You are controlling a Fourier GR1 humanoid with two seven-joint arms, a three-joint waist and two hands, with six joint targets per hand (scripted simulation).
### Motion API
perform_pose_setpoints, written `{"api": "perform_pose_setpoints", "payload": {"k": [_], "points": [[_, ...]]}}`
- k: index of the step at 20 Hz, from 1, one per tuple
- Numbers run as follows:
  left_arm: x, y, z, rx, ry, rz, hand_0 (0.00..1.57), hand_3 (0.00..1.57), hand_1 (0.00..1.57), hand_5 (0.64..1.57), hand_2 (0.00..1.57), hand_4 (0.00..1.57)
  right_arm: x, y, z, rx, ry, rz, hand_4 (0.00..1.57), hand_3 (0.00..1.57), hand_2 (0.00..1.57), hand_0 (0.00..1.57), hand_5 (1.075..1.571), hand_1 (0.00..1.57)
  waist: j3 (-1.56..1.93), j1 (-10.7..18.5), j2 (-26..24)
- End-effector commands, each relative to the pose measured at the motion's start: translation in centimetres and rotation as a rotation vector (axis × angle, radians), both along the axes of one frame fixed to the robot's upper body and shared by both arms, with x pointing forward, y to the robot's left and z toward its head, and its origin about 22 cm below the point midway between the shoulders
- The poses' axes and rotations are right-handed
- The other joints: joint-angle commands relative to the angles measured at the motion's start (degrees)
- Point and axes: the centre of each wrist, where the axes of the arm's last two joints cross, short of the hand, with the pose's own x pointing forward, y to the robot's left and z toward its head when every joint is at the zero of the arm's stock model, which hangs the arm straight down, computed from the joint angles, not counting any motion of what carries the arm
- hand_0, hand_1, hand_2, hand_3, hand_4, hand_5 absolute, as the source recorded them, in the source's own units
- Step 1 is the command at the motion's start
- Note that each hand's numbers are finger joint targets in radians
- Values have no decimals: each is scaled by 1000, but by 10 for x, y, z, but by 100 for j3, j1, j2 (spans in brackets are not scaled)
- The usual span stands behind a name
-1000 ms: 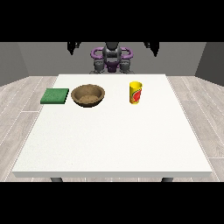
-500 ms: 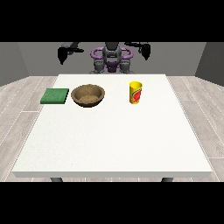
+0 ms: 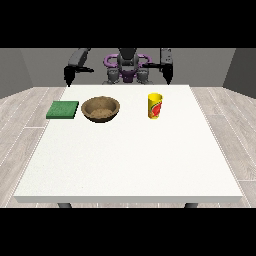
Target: Pick the cup and pour the ball into the bowl, then pick the bowl and place it on the pad
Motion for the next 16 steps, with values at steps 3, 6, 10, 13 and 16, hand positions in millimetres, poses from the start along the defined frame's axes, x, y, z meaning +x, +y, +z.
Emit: {"api": "perform_pose_setpoints", "payload": {"k": [3,6,10,13,16], "points": [[34,4,0,13,-57,8,0,0,0,1449,0,0,22,5,-12,-3,-61,5,0,0,0,0,1551,0,-1,3,404],[50,33,10,19,-154,61,0,0,0,1466,0,0,29,-9,1,19,-152,47,0,0,0,0,1548,0,-2,-211,1126],[70,47,25,35,-197,79,0,0,0,1428,0,0,37,-11,-4,16,-206,51,0,0,0,0,1547,0,-2,-257,1405],[74,44,-2,15,-137,99,0,0,0,1416,0,0,45,12,-1,19,-177,74,0,0,0,0,1549,0,-4,-336,1177],[74,57,-11,1,-210,129,0,0,0,1410,0,0,49,10,5,33,-245,77,0,0,0,0,1547,0,-7,-461,1676]]}}
